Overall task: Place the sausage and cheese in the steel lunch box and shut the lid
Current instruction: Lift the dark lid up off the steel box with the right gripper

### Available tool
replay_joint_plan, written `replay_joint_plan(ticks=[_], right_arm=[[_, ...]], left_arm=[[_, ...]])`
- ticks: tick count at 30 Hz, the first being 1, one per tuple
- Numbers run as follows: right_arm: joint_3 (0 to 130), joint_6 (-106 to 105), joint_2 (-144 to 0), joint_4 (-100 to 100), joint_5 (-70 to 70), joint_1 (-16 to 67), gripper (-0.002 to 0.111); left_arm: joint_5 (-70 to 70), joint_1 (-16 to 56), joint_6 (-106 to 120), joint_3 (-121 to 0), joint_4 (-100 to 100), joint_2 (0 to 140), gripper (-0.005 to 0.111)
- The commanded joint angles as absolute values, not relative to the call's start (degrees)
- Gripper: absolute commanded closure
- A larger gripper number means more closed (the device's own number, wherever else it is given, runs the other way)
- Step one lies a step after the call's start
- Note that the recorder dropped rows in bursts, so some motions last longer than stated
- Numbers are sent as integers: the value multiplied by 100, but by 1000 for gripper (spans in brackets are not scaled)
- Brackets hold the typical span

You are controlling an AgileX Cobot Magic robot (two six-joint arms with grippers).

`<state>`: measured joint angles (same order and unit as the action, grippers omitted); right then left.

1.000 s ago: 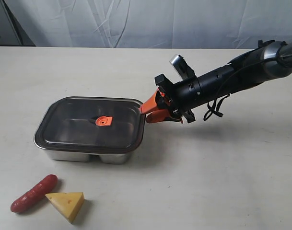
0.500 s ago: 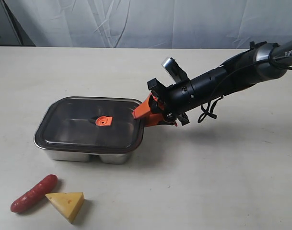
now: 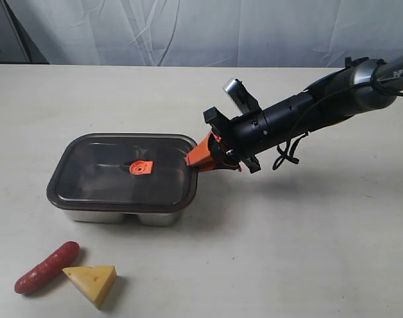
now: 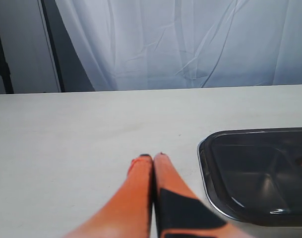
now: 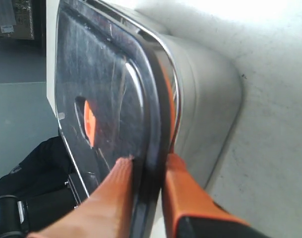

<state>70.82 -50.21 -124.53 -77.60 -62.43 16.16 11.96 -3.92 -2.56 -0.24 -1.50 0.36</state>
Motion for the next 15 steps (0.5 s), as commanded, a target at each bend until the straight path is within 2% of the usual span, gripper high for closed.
replay_joint_plan(ticks=[1,15], right_arm=[[7109,-5100,-12439,-7645,-6382,1605,109],[7109,-5100,-12057,-7656,-6623,1605,109]], left_arm=[[1145,-413,-256,0,-221,0,107],[1155,-413,-256,0,-271,0,107]])
